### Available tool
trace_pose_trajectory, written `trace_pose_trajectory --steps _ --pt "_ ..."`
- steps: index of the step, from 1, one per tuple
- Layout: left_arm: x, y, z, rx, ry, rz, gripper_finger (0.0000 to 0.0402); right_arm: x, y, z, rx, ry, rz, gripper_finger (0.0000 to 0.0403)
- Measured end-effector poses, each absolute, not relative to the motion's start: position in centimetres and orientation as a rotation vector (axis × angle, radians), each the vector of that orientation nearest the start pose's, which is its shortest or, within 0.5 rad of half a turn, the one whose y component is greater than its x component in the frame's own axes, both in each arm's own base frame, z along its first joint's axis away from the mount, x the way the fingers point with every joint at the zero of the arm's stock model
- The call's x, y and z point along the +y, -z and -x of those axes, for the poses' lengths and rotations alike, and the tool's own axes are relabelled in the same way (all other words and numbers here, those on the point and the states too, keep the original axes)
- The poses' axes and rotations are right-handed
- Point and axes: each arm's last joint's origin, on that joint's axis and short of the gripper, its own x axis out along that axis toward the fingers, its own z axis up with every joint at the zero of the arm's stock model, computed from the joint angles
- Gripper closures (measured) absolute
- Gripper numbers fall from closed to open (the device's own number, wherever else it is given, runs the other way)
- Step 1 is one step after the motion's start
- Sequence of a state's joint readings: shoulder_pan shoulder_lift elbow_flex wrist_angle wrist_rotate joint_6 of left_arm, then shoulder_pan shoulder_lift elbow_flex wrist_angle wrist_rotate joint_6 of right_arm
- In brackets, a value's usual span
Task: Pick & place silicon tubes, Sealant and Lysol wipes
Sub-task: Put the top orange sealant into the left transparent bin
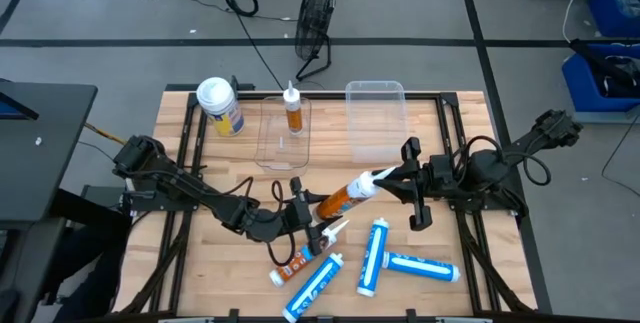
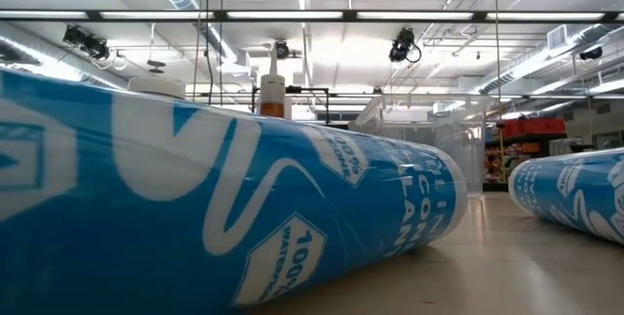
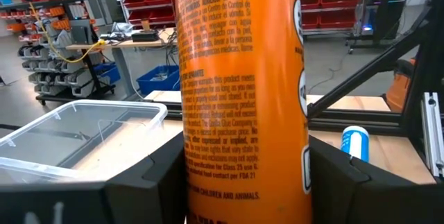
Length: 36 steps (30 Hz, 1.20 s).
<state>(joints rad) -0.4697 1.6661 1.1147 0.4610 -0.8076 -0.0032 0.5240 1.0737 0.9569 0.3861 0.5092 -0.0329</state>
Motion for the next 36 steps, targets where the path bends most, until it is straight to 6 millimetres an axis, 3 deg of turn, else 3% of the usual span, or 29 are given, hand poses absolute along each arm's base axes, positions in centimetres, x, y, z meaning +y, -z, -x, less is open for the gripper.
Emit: trace_pose_trajectory --steps 7,19,27,36 --pt "-14.8 -28.3 -34.3 0.061 -0.344 -0.028 0.0115 10.2 -38.8 -21.2 -0.210 0.017 -0.087 0.0372" --pt "-14.9 -26.9 -33.4 0.213 -0.443 -0.165 0.0103 9.1 -38.5 -21.6 -0.145 0.107 -0.061 0.0372" --pt "-16.0 -25.2 -31.6 0.300 -0.564 -0.165 0.0128 7.6 -38.4 -22.6 -0.116 0.195 -0.033 0.0373" --pt "-17.3 -24.2 -29.8 0.330 -0.603 -0.159 0.0184 5.3 -37.1 -25.5 -0.092 0.244 0.006 0.0373"
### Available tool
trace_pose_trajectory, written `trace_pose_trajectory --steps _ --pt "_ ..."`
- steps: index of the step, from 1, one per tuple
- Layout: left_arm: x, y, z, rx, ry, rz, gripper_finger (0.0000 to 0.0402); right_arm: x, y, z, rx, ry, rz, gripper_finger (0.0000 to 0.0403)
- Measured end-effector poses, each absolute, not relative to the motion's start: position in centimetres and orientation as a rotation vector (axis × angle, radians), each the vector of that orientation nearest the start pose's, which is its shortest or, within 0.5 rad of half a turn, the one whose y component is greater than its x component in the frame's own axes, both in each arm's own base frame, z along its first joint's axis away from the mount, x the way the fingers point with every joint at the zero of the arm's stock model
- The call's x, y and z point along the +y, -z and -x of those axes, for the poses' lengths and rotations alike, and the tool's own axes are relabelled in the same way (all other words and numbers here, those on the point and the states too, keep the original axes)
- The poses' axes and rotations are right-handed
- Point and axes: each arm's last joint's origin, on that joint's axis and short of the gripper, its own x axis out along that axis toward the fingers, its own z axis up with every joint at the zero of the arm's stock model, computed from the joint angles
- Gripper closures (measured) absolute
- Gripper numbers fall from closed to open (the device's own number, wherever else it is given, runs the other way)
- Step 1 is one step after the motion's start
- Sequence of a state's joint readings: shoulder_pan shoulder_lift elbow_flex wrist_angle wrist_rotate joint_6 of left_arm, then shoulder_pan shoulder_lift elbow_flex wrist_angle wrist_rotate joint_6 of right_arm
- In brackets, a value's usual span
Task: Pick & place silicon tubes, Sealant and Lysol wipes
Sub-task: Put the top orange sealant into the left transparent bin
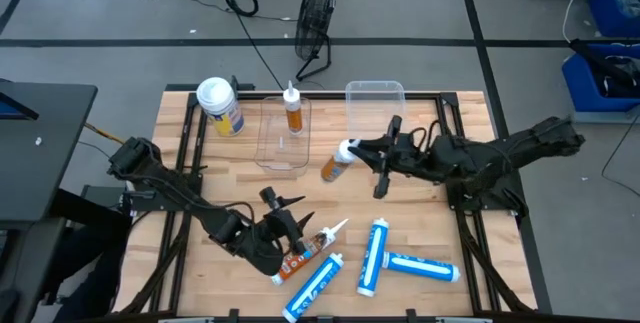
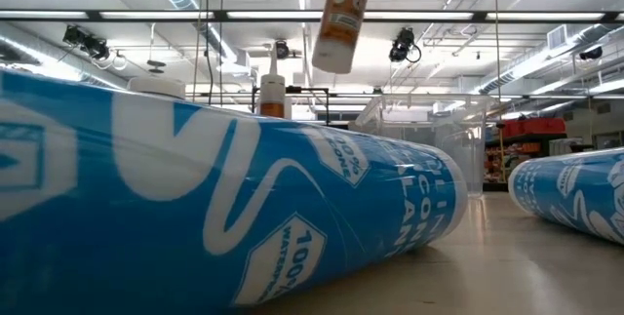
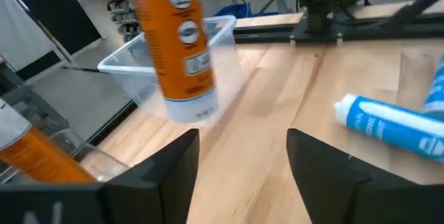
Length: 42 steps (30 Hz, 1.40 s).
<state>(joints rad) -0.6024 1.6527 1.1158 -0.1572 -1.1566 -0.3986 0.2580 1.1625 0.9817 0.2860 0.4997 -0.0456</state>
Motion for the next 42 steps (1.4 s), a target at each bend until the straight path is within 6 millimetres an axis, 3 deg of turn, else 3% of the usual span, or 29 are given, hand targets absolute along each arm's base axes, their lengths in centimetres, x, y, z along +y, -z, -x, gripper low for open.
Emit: trace_pose_trajectory --steps 8,16,22,29,42 --pt "-18.1 -25.0 -27.5 0.302 -0.640 -0.170 0.0214 3.0 -37.6 -29.7 -0.046 0.280 0.109 0.0373" --pt "-18.0 -27.3 -24.0 0.264 -0.614 -0.029 0.0216 -0.1 -38.0 -35.1 0.039 0.190 0.157 0.0373" --pt "-17.9 -29.4 -21.9 0.244 -0.563 -0.011 0.0216 -3.7 -38.2 -36.4 0.008 0.180 0.136 0.0373" --pt "-17.3 -31.6 -19.9 0.212 -0.515 0.016 0.0216 -7.4 -36.5 -37.6 0.018 0.190 0.099 0.0373" --pt "-16.8 -32.6 -18.9 0.205 -0.497 0.002 0.0216 -10.7 -32.1 -40.0 0.101 0.189 0.029 0.0374"
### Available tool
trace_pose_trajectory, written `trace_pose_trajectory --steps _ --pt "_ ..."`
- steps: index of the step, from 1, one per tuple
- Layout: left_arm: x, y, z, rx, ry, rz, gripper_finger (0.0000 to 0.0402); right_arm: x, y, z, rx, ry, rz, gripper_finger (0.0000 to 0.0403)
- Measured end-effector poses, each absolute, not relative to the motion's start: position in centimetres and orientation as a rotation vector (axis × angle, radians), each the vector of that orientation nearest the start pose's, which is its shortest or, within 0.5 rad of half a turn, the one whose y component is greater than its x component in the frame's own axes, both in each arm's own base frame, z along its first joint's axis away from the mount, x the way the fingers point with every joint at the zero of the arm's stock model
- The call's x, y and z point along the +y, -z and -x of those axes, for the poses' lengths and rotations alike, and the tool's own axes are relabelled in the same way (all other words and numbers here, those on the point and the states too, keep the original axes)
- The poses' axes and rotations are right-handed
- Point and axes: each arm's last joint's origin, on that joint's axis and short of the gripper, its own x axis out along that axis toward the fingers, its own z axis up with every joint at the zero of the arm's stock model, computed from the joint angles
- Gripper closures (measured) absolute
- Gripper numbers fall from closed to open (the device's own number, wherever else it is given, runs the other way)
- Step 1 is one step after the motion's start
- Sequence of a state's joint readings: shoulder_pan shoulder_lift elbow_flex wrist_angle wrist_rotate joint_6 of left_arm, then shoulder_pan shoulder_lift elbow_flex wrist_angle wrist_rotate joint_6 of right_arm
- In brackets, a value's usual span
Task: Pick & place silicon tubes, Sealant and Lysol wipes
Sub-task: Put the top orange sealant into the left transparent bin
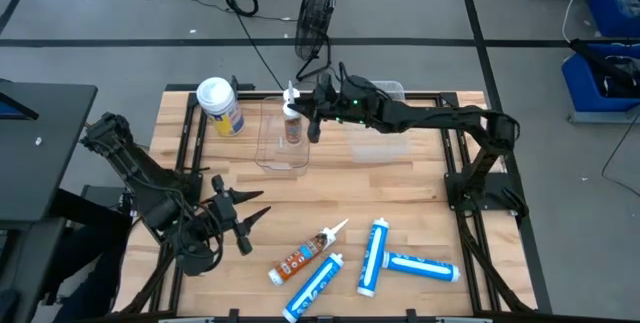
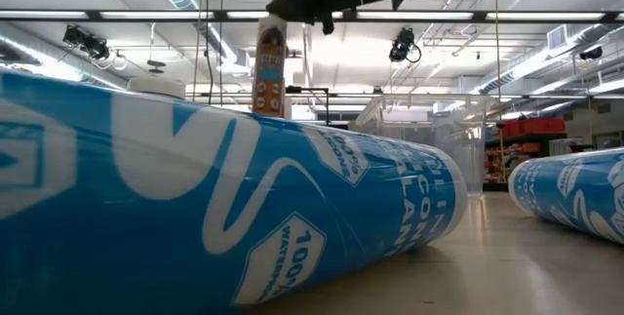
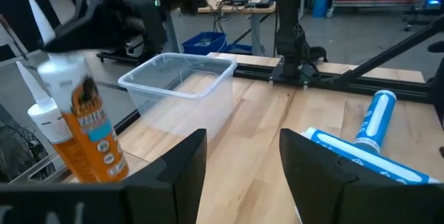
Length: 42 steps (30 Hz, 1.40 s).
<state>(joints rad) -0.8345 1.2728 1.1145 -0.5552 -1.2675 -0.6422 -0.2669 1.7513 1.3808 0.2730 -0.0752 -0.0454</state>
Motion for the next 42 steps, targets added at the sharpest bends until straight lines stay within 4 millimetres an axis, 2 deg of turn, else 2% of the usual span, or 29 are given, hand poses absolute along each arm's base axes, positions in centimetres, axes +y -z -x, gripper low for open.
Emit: trace_pose_trajectory --steps 12,32,37,42 --pt "-16.7 -32.6 -19.0 0.204 -0.507 -0.009 0.0216 -11.7 -27.8 -42.0 0.181 0.168 0.021 0.0374" --pt "-16.7 -32.5 -18.9 0.209 -0.508 -0.017 0.0216 -13.1 -26.7 -42.2 0.201 0.197 0.003 0.0373" --pt "-16.7 -32.5 -18.9 0.209 -0.508 -0.017 0.0216 -13.1 -26.6 -42.2 0.202 0.208 -0.004 0.0349" --pt "-16.7 -32.6 -18.9 0.209 -0.508 -0.015 0.0216 -13.1 -26.6 -42.2 0.203 0.209 -0.007 0.0341"
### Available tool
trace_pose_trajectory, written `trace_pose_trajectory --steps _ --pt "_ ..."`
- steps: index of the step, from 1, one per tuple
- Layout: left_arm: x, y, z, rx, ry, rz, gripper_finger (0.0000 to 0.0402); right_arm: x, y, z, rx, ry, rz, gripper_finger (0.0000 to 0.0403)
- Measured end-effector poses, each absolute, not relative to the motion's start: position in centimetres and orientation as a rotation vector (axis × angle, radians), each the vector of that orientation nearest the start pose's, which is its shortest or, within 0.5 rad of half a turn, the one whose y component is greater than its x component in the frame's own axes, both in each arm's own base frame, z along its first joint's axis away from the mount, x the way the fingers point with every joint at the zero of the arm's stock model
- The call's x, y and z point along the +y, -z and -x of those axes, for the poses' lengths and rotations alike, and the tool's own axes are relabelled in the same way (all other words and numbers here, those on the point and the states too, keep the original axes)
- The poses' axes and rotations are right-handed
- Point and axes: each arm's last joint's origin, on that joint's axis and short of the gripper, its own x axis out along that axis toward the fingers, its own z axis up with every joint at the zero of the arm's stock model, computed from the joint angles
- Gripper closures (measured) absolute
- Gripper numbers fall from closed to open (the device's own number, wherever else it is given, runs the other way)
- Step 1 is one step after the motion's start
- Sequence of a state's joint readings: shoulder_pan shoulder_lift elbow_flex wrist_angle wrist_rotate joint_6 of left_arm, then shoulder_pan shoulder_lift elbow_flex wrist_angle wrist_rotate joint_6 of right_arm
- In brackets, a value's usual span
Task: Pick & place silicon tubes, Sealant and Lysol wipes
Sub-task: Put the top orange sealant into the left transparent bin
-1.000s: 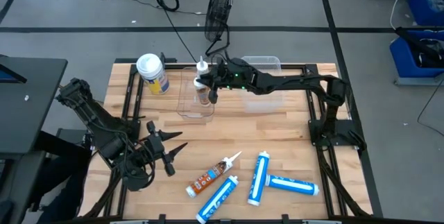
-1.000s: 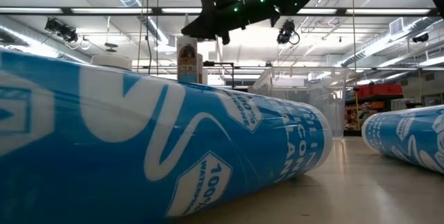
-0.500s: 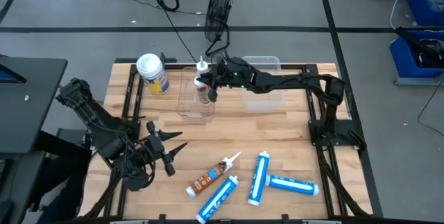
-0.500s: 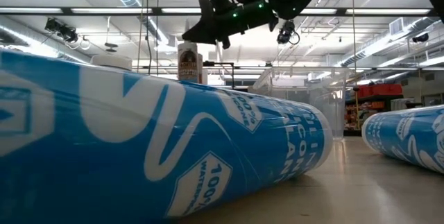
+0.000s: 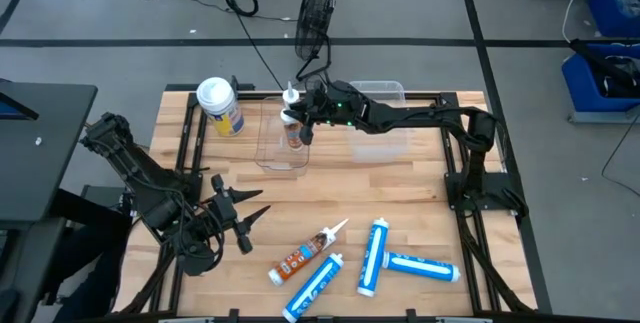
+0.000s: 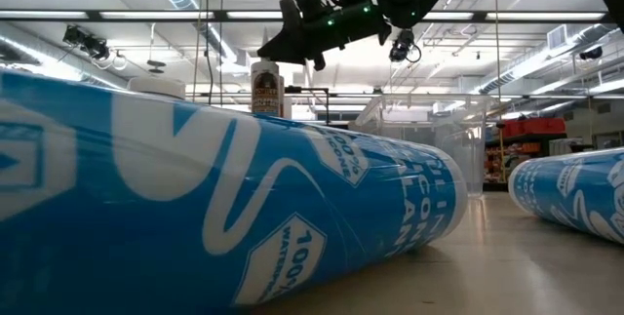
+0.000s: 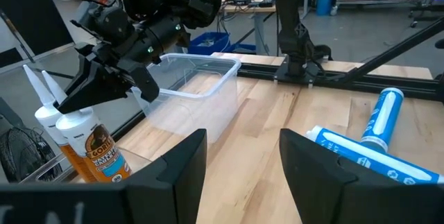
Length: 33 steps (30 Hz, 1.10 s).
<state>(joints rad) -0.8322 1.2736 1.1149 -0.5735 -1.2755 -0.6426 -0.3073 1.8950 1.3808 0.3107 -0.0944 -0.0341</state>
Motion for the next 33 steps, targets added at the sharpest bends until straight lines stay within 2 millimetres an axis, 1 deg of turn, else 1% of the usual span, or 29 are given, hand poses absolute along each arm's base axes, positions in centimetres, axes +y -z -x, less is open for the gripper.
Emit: trace_pose_trajectory --steps 12,15,22,26,30,33 --pt "-16.7 -32.6 -18.9 0.207 -0.508 -0.008 0.0216 -13.0 -26.6 -42.2 0.204 0.209 -0.026 0.0337" --pt "-16.7 -32.6 -18.9 0.206 -0.508 -0.007 0.0216 -13.1 -26.5 -42.2 0.205 0.211 -0.034 0.0331" --pt "-16.7 -32.6 -18.9 0.206 -0.508 -0.007 0.0216 -12.7 -26.6 -42.2 0.218 0.204 -0.046 0.0285" --pt "-16.7 -32.6 -18.9 0.206 -0.508 -0.006 0.0216 -12.5 -27.5 -41.8 0.202 0.203 -0.033 0.0257" --pt "-16.7 -32.6 -18.9 0.206 -0.508 -0.006 0.0216 -12.5 -28.0 -41.5 0.203 0.202 -0.028 0.0238" --pt "-16.7 -32.6 -18.9 0.206 -0.508 -0.006 0.0216 -12.3 -29.1 -41.0 0.175 0.207 -0.008 0.0229"
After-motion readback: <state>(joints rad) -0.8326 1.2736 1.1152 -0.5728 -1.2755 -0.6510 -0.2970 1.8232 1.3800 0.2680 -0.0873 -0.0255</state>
